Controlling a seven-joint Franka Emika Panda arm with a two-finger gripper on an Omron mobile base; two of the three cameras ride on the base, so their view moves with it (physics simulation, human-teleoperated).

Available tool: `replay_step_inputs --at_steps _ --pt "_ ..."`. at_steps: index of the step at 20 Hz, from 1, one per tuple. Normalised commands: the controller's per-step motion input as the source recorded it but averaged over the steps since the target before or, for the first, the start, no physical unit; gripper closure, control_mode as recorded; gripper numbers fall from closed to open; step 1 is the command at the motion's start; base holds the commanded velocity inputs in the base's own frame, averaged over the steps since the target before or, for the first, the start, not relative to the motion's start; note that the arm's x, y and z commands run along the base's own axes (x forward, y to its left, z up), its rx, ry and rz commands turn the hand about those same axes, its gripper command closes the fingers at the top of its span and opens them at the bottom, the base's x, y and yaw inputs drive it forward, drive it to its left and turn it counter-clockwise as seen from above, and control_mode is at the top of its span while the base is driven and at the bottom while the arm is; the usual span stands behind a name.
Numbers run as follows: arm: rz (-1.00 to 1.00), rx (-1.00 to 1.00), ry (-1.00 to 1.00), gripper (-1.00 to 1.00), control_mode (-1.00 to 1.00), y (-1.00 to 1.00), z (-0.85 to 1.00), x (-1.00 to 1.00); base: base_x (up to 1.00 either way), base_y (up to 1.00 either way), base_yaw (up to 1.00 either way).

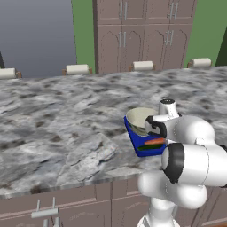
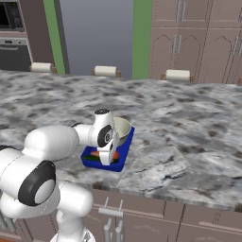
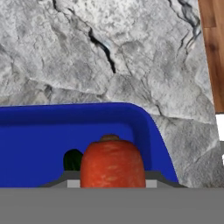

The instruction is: Place the two vegetables and bowl onto the tray for setting up a vegetable dip station.

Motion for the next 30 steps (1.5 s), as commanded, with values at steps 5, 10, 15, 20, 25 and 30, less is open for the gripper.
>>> replay_step_inputs --at_steps 5,10,15,20,25,30 --pt "0.00 0.00 0.00 -1.00 -1.00 0.00 -0.01 0.00 0.00 0.00 0.00" --pt "0.00 0.00 0.00 -1.00 -1.00 -0.01 0.00 0.00 0.00 0.00 0.00" --pt "0.00 0.00 0.00 -1.00 -1.00 -0.01 -0.01 0.00 0.00 0.00 0.00" --pt "0.00 0.00 0.00 -1.00 -1.00 -0.01 0.00 0.00 0.00 0.00 0.00" --pt "0.00 0.00 0.00 -1.00 -1.00 0.00 0.12 -0.04 0.00 0.00 0.00" --pt "0.10 0.00 0.00 -1.00 -1.00 0.00 0.26 -0.25 0.00 0.00 0.00"
